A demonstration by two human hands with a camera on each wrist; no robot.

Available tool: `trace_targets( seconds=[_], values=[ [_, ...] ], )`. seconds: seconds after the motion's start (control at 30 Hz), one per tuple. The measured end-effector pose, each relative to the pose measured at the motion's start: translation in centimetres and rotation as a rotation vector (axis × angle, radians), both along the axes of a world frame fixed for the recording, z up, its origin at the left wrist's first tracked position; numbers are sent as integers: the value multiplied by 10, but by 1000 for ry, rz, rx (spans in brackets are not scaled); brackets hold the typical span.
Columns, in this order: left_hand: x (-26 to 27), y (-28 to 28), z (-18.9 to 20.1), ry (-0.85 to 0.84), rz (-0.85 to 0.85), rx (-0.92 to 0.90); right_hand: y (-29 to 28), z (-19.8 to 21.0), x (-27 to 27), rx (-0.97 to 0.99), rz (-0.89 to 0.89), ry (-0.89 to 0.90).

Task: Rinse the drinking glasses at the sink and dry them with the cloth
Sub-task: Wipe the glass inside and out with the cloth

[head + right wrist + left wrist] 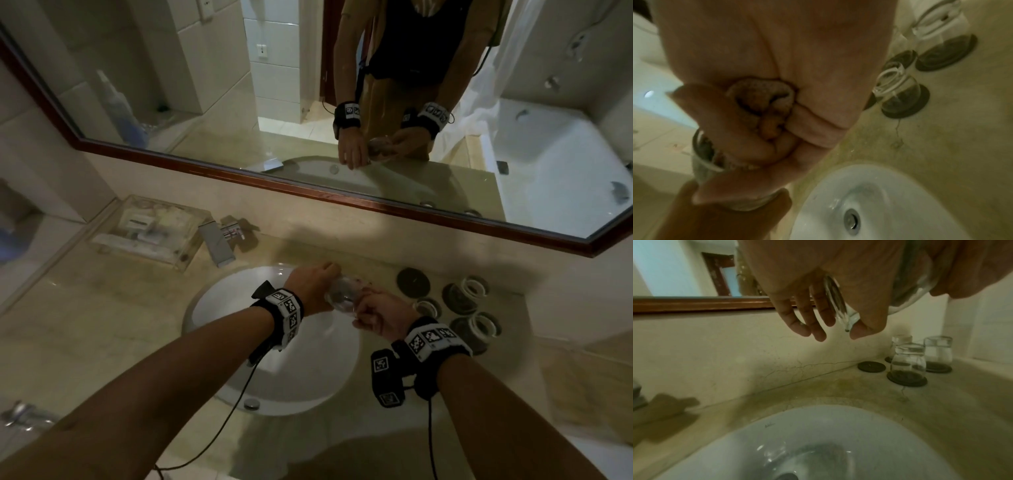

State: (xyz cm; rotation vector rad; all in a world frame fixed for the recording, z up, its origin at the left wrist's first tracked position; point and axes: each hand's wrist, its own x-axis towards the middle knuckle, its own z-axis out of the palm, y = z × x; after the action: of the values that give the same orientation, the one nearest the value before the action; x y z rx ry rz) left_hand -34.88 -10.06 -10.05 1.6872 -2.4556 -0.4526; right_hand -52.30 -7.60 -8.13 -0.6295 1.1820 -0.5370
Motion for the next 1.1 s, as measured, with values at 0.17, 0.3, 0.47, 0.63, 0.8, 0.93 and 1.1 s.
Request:
trace_targets(
  seconds=[0.17,0.3,0.47,0.63,0.8,0.93,1.1],
  values=[
    [7,-3,-1,64,51,19,2,5,4,18,-74,-167],
    [10,-8,5,60,-2,-78,6,8,1,-2,-28,-217],
    [20,-18,10,-42,-103,-80,6,10,1,-146,258,109],
    [26,-19,9,-128,-120,62,-6,16,-2,-794,1010,909],
    [24,-19,13,-72,-76,226,-19,18,-13,-1388,1376,1510],
    [23,-22,17,-105,-112,239,-19,8,-13,-1290,1325,1417],
    [26,-27,20,-211,-189,145,-13,12,-4,-1153,1276,1415]
  ],
)
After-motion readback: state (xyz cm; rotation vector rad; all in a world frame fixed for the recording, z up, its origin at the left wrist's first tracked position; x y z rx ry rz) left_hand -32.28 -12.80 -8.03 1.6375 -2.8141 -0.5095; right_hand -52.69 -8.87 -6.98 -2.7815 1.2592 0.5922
